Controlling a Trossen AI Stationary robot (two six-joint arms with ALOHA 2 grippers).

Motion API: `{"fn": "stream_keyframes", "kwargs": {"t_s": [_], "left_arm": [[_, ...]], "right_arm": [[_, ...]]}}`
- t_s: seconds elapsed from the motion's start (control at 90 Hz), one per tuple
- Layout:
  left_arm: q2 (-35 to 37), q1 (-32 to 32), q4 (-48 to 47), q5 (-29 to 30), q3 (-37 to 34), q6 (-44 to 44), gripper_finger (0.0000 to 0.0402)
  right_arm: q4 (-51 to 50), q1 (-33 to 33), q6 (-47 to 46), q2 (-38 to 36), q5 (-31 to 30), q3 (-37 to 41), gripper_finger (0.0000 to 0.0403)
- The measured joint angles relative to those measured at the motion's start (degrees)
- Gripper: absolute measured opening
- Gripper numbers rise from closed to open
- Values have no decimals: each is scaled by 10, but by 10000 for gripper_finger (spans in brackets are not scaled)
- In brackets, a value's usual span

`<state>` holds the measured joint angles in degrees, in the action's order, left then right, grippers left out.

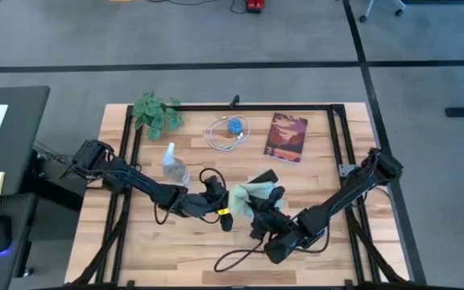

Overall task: Apply microfiber cloth
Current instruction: Wipe the front of the black cellphone with the green microfiber cloth

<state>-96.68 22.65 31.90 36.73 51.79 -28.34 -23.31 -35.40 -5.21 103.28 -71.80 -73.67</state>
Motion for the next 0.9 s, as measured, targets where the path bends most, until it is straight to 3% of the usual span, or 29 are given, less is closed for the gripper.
{"fn": "stream_keyframes", "kwargs": {"t_s": [0.222,0.344,0.478,0.7,0.8,0.9], "left_arm": [[0,7,10,21,1,-9,13],[0,6,11,24,1,-13,13],[0,2,18,17,1,-13,13],[0,-6,37,10,1,-8,13],[0,-6,48,16,1,3,13],[0,-6,52,17,1,7,13]], "right_arm": [[-240,-2,-200,1,-32,0,1],[-267,-3,-289,1,-36,0,1],[-162,-5,-222,1,-21,2,1],[58,11,-33,8,88,1,1],[80,19,-5,10,115,1,1],[65,21,-5,10,92,0,1]]}}
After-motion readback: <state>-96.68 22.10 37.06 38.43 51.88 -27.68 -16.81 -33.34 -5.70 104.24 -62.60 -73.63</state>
